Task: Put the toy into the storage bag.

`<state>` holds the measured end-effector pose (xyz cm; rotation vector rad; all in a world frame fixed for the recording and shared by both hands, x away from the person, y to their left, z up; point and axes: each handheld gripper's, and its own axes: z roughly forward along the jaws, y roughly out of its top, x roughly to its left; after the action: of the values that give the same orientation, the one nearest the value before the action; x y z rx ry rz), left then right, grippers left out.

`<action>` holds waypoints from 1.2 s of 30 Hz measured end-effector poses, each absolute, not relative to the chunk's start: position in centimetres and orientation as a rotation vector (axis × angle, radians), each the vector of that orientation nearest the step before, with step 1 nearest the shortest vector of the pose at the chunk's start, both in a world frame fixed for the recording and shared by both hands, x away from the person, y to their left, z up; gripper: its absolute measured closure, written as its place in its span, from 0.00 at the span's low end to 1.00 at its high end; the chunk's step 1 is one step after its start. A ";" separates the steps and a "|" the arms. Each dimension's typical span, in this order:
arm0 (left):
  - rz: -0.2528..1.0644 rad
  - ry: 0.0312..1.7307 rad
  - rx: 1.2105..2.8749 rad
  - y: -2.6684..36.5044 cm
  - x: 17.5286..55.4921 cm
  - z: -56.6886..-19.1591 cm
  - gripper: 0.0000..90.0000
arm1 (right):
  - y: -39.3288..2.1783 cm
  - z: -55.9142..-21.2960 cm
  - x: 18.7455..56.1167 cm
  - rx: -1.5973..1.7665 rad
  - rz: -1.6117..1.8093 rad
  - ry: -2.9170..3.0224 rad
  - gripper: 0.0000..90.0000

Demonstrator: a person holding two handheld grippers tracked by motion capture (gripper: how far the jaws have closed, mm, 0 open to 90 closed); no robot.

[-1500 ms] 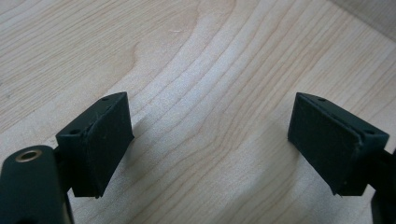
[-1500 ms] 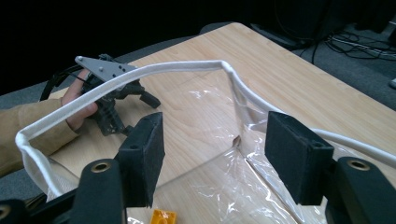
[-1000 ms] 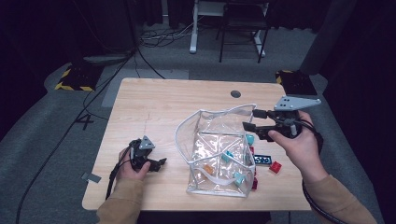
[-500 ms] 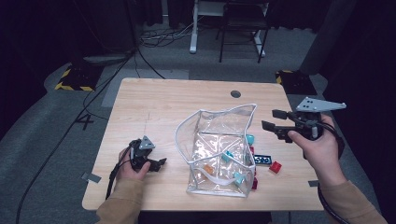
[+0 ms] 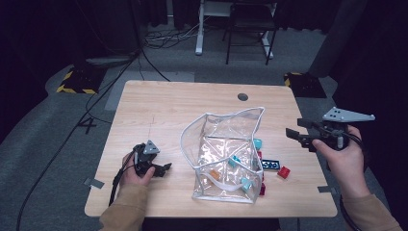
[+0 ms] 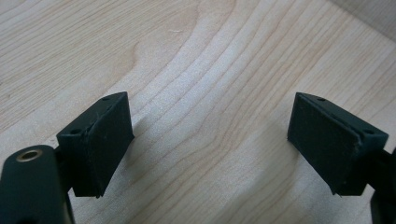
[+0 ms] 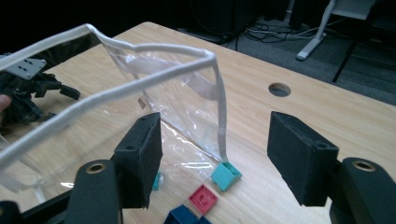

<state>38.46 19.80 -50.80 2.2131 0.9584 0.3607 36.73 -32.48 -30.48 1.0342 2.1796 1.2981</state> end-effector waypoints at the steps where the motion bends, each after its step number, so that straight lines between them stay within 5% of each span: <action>1: 0.361 0.958 2.213 19.8 38.5 -50.8 0.16 | -32.7 -30.7 36.7 1.043 1.294 2.179 0.40; 36: 0.365 0.959 2.213 19.8 38.5 -50.8 0.16 | -35.8 -44.3 35.3 1.239 1.023 2.336 0.36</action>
<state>38.46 19.80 -50.80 2.2131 0.9586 0.3648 35.27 -35.76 -44.29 1.2389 2.3358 1.0231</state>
